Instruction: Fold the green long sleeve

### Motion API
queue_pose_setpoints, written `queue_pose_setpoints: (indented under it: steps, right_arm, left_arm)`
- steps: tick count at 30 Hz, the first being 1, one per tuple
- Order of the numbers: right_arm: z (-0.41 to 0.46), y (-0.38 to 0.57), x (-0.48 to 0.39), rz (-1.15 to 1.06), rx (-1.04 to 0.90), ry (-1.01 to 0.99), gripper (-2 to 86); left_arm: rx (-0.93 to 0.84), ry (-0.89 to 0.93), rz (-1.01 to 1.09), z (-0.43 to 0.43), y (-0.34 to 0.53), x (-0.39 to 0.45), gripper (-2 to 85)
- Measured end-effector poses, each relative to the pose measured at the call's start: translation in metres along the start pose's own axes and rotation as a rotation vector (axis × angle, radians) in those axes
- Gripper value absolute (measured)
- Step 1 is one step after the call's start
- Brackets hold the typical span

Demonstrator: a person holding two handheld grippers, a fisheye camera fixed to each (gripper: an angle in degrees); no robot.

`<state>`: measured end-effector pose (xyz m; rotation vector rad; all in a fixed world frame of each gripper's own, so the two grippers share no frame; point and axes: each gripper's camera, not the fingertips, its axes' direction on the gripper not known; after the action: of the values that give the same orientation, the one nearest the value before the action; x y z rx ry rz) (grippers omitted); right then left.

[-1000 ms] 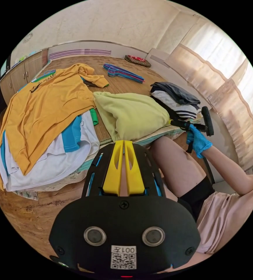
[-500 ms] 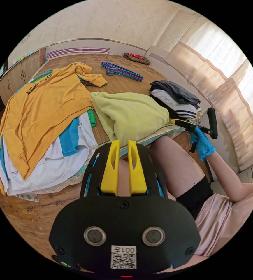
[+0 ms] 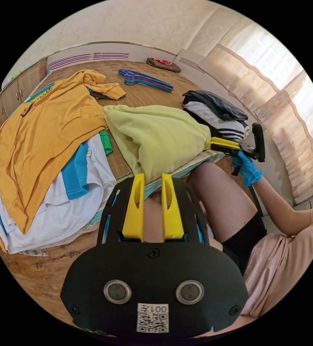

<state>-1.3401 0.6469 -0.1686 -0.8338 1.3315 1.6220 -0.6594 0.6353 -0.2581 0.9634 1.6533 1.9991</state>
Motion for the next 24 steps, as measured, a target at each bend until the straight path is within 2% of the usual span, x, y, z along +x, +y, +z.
queue_pose_setpoints:
  steps: [9, 18, 24]
  right_arm:
    - [0.013, -0.005, -0.017, -0.067, 0.009, -0.049, 3.5]
    - [0.016, -0.015, -0.057, -0.216, -0.066, 0.170, 1.5]
    - [0.013, -0.011, -0.065, -0.298, -0.106, 0.232, 1.0]
  left_arm:
    - [-0.080, -0.070, 0.033, 0.010, -0.016, 0.014, -0.4]
    - [-0.125, -0.270, 0.006, 0.011, -0.014, 0.045, -1.6]
    - [-0.135, -0.189, -0.013, 0.012, -0.012, 0.039, -1.4]
